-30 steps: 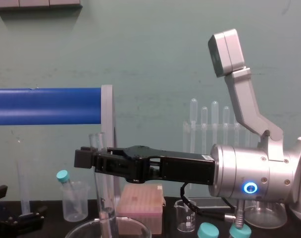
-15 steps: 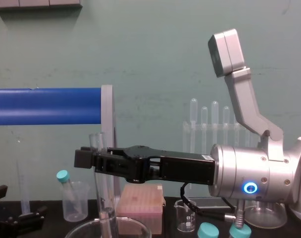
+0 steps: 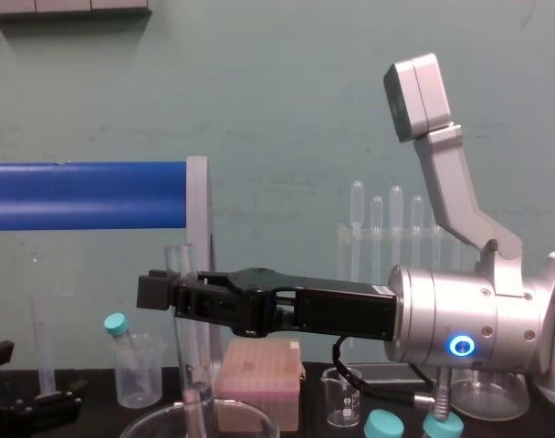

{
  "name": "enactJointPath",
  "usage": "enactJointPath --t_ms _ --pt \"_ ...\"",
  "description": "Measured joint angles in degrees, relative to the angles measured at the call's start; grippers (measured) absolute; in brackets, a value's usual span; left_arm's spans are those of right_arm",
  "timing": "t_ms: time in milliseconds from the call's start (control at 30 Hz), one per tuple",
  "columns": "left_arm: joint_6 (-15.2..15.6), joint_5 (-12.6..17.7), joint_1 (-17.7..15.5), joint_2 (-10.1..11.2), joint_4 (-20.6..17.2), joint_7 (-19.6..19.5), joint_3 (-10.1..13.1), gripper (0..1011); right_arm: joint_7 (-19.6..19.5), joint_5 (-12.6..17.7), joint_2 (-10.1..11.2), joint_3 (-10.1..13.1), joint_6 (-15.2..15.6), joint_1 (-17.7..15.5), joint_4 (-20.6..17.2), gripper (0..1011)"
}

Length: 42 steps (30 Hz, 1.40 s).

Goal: Hold the test tube with one hand and immerse one end into the beaker, then return it to the test tube rack.

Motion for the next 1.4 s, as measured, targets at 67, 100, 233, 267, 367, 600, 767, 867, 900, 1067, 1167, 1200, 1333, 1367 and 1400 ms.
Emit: enactJointPath --t_ms 67,100,233,267,367,600,767,867,900,1067,1167,1200,1333,1367,1400 --pt "0.00 0.00 0.00 0.00 0.00 0.00 0.00 1000 0.00 0.00 0.00 0.00 0.00 0.00 0.00 224" --pt "0.00 0.00 0.00 0.00 0.00 0.00 0.00 1000 0.00 0.00 0.00 0.00 0.00 0.00 0.00 224" --pt "0.00 0.00 0.00 0.00 0.00 0.00 0.00 1000 0.00 0.00 0.00 0.00 0.00 0.00 0.00 224" --pt "0.00 0.00 0.00 0.00 0.00 0.00 0.00 1000 0.00 0.00 0.00 0.00 0.00 0.00 0.00 224" --pt "0.00 0.00 0.00 0.00 0.00 0.00 0.00 1000 0.00 0.00 0.00 0.00 0.00 0.00 0.00 225" --pt "0.00 0.00 0.00 0.00 0.00 0.00 0.00 1000 0.12 -0.05 -0.02 0.01 -0.09 0.03 0.01 224" --pt "0.00 0.00 0.00 0.00 0.00 0.00 0.00 1000 2.55 1.00 -0.53 0.78 -1.78 0.13 0.18 224" --pt "0.00 0.00 0.00 0.00 0.00 0.00 0.00 1000 3.46 2.30 -0.52 1.87 -2.82 -0.24 -0.90 224" --pt "0.00 0.00 0.00 0.00 0.00 0.00 0.00 1000 3.57 2.68 -0.45 2.23 -3.12 -0.38 -1.42 224" --pt "0.00 0.00 0.00 0.00 0.00 0.00 0.00 1000 3.06 4.51 0.55 4.69 -5.40 -1.41 -4.86 224" --pt "0.00 0.00 0.00 0.00 0.00 0.00 0.00 1000 1.70 5.52 1.51 6.64 -7.23 -2.25 -7.30 224" --pt "0.00 0.00 0.00 0.00 0.00 0.00 0.00 1000 0.70 5.87 2.12 7.61 -8.13 -2.76 -8.58 225" --pt "0.00 0.00 -0.01 0.00 0.00 0.00 0.00 1000 -2.17 6.18 3.94 9.97 -9.68 -4.23 -11.81 224" --pt "0.00 0.00 0.00 0.00 0.00 0.00 0.00 1000 -3.70 6.12 4.88 10.79 -10.04 -4.96 -13.27 224" --pt "0.00 0.00 0.00 0.00 0.00 0.00 0.00 1000 -4.56 6.00 5.52 11.24 -10.15 -5.40 -14.08 224"
